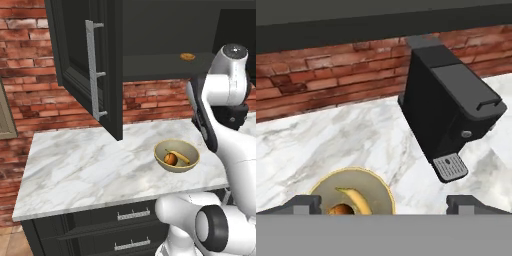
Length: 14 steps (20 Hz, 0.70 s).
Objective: Open the cabinet. Pick the banana and orange from the cabinet and place them into the bowl. Then close the cabinet.
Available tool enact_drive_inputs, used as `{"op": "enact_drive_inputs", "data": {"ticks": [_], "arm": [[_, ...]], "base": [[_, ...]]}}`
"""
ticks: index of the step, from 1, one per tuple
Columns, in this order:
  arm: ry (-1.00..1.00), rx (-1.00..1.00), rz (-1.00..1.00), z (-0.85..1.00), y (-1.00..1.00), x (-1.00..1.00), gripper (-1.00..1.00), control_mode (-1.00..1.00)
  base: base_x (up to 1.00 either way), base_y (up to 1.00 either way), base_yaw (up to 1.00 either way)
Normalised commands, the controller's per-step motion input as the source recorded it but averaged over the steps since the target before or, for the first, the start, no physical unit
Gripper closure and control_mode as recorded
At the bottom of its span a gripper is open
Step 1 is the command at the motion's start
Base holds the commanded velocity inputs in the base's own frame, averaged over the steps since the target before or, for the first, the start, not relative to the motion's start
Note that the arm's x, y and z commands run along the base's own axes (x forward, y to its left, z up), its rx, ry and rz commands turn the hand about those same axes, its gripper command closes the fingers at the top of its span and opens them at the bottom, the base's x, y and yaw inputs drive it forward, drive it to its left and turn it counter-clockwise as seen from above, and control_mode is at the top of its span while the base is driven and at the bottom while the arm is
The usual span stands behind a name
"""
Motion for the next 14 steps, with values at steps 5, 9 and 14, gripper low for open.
{"op": "enact_drive_inputs", "data": {"ticks": [5,9,14], "arm": [[-0.17,0.00,-0.06,0.41,-0.05,-0.05,-1.00,-1.00],[-0.11,0.00,0.00,0.16,-0.01,0.01,-1.00,-1.00],[-0.10,0.00,0.00,0.21,-0.03,0.12,-1.00,-1.00]], "base": [[0.00,0.00,0.00],[0.00,0.00,0.00],[0.00,0.00,0.00]]}}
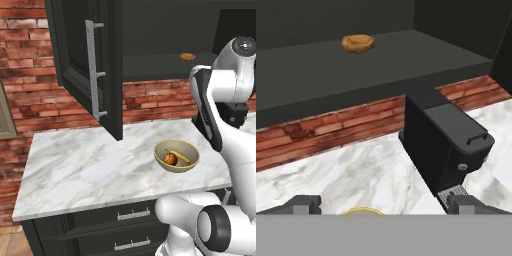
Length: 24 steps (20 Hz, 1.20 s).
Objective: Open the cabinet. Pick the banana and orange from the cabinet and place them into the bowl. Then close the cabinet.
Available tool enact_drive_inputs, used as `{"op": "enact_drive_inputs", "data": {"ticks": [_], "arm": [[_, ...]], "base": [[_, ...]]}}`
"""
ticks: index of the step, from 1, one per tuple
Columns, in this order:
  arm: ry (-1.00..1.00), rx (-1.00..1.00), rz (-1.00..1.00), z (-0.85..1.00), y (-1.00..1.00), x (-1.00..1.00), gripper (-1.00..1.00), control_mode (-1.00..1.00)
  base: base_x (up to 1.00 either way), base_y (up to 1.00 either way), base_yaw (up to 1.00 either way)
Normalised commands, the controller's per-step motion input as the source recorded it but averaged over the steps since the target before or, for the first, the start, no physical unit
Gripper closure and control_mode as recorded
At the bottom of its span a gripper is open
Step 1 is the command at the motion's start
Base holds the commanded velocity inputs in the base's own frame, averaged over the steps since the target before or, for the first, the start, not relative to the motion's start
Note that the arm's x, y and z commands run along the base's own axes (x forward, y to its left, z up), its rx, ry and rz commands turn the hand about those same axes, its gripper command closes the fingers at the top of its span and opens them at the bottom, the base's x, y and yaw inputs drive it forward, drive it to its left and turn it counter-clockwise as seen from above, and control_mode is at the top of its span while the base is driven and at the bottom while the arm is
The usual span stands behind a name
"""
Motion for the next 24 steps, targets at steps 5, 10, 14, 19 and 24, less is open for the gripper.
{"op": "enact_drive_inputs", "data": {"ticks": [5,10,14,19,24], "arm": [[-0.15,0.00,0.00,0.18,-0.01,-0.04,-1.00,-1.00],[-0.15,0.00,0.00,0.03,0.00,-0.40,-1.00,-1.00],[-0.40,0.00,0.00,0.28,0.00,-0.99,-1.00,-1.00],[-0.27,0.00,0.00,0.74,0.00,-0.82,-1.00,-1.00],[-0.08,0.00,0.01,0.82,0.11,-0.80,-1.00,-1.00]], "base": [[0.00,0.00,0.00],[0.00,0.00,0.00],[0.00,0.00,0.00],[0.00,0.00,0.00],[0.00,0.00,0.00]]}}
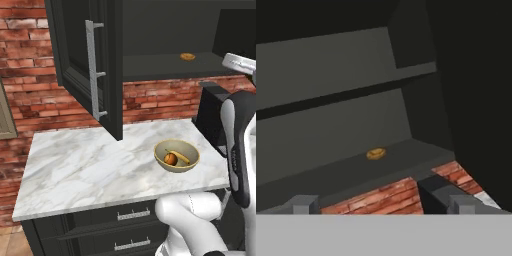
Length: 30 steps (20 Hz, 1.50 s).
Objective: Open the cabinet. Pick the banana and orange from the cabinet and place them into the bowl. Then close the cabinet.
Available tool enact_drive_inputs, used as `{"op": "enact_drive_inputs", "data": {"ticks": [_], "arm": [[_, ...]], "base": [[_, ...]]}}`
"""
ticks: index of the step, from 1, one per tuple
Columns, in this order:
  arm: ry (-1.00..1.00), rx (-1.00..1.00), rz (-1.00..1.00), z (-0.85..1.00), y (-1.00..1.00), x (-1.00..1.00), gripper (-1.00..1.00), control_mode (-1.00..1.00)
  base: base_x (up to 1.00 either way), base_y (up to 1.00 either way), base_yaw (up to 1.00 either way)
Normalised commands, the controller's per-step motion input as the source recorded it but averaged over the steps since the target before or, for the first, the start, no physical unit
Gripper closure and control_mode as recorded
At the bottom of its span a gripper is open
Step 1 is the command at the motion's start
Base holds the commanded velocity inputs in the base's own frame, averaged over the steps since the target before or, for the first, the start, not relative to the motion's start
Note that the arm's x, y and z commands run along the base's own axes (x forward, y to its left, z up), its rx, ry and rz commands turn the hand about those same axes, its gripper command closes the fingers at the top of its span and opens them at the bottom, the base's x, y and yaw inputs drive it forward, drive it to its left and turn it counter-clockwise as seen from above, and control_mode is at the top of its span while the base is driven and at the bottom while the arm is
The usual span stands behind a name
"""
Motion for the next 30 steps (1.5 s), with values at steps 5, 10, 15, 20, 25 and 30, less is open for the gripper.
{"op": "enact_drive_inputs", "data": {"ticks": [5,10,15,20,25,30], "arm": [[0.02,-0.03,0.01,0.76,0.26,-0.73,-1.00,-1.00],[0.14,-0.05,0.00,0.25,0.12,-0.35,-1.00,-1.00],[0.03,-0.04,0.00,-0.08,0.01,-0.21,-1.00,-1.00],[0.00,-0.01,0.00,-0.30,-0.16,-0.72,-1.00,-1.00],[0.00,0.00,0.00,-0.04,-0.28,-0.88,-1.00,-1.00],[0.00,0.03,-0.01,0.01,-0.41,-0.72,-1.00,-1.00]], "base": [[0.00,0.00,0.00],[0.00,0.00,0.00],[0.00,0.00,0.00],[0.00,0.00,0.00],[0.00,0.00,0.00],[0.00,0.00,0.00]]}}
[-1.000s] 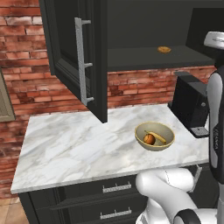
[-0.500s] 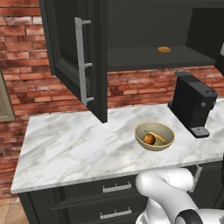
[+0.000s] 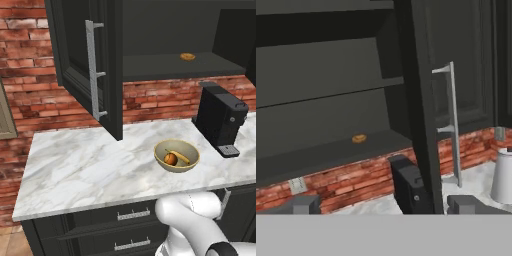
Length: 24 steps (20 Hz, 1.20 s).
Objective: Open the cabinet. Pick the banana and orange from the cabinet and place them into the bowl. Then close the cabinet.
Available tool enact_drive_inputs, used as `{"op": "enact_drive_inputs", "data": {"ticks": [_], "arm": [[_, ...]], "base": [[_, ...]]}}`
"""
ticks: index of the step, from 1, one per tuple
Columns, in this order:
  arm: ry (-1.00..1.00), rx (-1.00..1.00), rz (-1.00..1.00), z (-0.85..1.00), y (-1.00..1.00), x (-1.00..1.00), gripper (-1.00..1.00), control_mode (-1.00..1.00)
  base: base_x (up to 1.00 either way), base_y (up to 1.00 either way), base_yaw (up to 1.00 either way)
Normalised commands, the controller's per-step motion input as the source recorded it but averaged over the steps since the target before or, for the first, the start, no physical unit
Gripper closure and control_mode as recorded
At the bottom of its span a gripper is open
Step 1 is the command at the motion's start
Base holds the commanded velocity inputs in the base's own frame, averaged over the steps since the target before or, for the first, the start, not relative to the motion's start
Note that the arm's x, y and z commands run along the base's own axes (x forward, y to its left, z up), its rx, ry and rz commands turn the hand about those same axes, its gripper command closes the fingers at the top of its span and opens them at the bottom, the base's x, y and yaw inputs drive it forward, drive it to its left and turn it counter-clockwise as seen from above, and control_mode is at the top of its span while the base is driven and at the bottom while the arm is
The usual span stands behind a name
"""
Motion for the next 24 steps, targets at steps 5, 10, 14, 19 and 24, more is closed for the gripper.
{"op": "enact_drive_inputs", "data": {"ticks": [5,10,14,19,24], "arm": [[-0.06,0.00,0.02,-0.06,-0.39,-0.05,-1.00,-1.00],[-0.01,0.00,0.08,-0.21,-0.29,0.17,-1.00,-1.00],[0.00,0.00,0.10,-0.37,-0.28,0.11,-1.00,-1.00],[0.00,0.00,0.09,-0.40,-0.32,0.16,-1.00,-1.00],[-0.01,0.00,0.08,-0.25,-0.45,0.23,-1.00,-1.00]], "base": [[0.00,0.00,0.00],[0.00,0.00,0.00],[0.00,0.00,0.00],[0.00,0.00,0.00],[0.00,0.00,0.00]]}}
